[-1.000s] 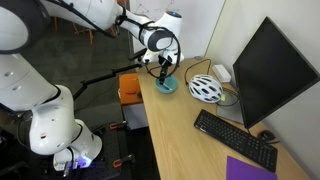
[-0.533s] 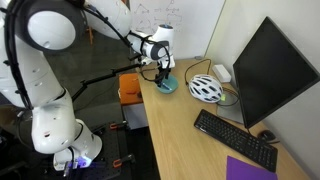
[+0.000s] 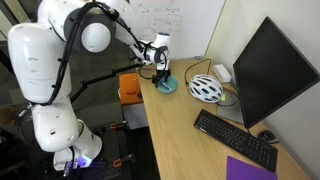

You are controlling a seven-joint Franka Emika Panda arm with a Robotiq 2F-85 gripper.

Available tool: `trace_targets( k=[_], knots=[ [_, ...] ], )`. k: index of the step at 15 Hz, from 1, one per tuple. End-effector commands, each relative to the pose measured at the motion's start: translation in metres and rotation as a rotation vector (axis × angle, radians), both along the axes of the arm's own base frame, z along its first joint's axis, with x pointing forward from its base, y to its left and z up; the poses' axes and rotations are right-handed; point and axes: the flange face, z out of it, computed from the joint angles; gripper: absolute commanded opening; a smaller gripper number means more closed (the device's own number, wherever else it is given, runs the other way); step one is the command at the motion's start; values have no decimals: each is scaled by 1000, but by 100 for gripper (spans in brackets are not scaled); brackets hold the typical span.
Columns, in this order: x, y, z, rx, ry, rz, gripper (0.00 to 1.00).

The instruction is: Get the marker from the blue bowl and put it on the table

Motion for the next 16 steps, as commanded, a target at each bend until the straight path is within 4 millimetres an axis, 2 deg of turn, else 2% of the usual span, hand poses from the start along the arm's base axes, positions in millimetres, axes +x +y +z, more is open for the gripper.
trace_targets(
  k=[1, 6, 9, 10, 11, 12, 13, 14, 16],
  knots=[
    [22, 17, -14, 19, 3, -30, 100],
    [46, 35, -22, 31, 15, -29, 100],
    [59, 36, -33, 29, 17, -36, 100],
    [63, 35, -38, 32, 22, -36, 96],
    [66, 34, -43, 31, 22, -30, 93],
    [67, 35, -46, 29, 20, -18, 81],
    [68, 35, -49, 23, 15, -4, 75],
    [70, 36, -52, 31, 16, -1, 63],
    [70, 39, -57, 35, 21, 1, 47]
  ],
)
